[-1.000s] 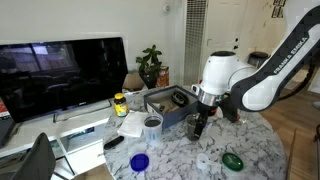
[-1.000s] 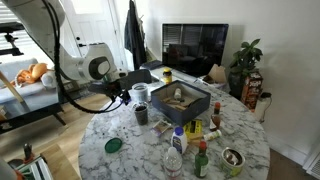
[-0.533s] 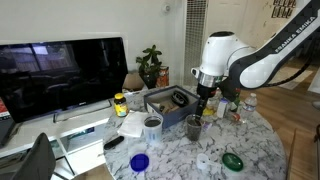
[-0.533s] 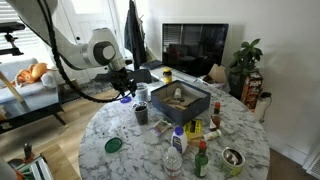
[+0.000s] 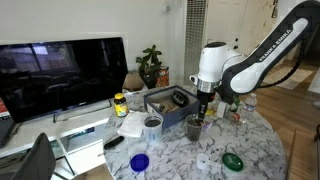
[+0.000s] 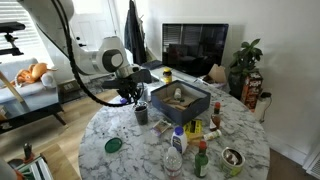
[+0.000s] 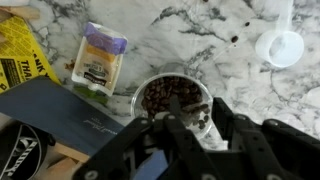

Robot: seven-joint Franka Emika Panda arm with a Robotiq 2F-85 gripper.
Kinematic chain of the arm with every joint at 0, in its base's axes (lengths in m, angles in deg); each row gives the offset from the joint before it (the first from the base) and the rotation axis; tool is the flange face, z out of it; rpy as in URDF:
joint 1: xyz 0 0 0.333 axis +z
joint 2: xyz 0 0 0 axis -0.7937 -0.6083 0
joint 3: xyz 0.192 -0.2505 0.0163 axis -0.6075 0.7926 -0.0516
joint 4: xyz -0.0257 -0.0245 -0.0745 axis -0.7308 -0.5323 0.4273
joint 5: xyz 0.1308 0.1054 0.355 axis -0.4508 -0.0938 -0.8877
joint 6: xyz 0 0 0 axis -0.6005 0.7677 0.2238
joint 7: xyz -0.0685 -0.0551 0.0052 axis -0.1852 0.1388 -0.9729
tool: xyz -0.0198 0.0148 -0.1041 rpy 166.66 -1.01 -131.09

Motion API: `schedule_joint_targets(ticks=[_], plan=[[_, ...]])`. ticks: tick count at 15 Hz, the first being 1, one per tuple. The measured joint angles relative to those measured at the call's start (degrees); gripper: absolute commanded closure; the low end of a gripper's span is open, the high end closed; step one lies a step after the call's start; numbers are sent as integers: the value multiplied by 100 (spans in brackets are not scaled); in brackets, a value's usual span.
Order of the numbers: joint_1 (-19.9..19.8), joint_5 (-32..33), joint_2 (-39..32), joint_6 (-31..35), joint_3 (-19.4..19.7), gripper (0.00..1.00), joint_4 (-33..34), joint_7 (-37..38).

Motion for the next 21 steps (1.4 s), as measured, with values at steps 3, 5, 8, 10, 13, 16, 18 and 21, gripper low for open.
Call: schedule_joint_targets(ticks=[3,5,8,10,13,16,18,21], plan=[[-38,3,-201,5,4,60,77,-79],[-47,8,-328,21,17,62,130,-80],[-47,46,-494,97,62,64,221,-80],[-47,101,-575,175,106,65,279,-80],[-47,177,-678,286,163,67,362,-80],[-46,201,-786,347,198,69,416,-80],[-46,201,-869,350,202,71,442,-80],[-45,201,-988,350,202,72,472,-80]])
